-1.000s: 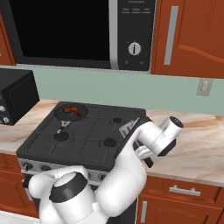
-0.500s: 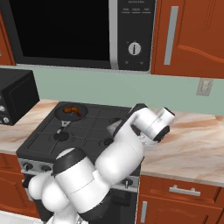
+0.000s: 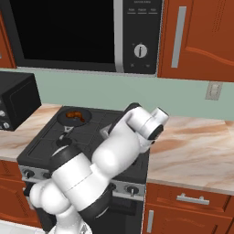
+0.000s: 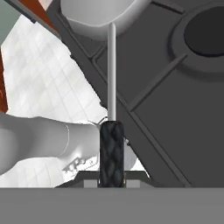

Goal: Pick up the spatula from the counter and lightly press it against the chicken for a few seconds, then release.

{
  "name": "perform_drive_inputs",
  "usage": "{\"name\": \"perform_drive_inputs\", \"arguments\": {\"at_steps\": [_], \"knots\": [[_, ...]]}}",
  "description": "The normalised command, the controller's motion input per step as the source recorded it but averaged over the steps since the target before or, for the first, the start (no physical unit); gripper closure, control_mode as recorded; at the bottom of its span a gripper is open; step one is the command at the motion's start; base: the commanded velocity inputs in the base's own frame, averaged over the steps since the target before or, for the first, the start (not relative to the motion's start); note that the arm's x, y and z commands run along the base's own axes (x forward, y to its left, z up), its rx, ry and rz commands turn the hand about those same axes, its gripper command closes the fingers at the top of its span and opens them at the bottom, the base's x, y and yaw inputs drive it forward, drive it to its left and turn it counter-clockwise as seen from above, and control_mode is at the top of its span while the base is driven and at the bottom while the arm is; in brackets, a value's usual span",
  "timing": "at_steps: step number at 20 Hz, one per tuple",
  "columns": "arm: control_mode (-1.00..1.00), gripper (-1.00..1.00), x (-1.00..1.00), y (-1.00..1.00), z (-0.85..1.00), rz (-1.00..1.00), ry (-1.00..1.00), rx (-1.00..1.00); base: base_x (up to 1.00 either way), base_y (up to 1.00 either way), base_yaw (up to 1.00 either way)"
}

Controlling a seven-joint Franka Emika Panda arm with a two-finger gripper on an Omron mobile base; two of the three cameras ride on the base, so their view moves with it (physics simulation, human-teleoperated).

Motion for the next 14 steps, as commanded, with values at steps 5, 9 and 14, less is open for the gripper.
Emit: {"name": "perform_drive_inputs", "arguments": {"at_steps": [5, 9, 14], "knots": [[-1.00, 1.00, 0.00, 0.46, 0.00, 0.00, -0.05, 0.00, 0.00, 0.00, 0.00], [-1.00, 1.00, 0.01, 0.42, 0.00, 0.00, -0.07, 0.00, 0.00, 0.00, 0.00], [-1.00, 1.00, 0.15, 0.26, 0.04, 0.01, 0.01, 0.06, 0.00, 0.00, 0.00]]}}
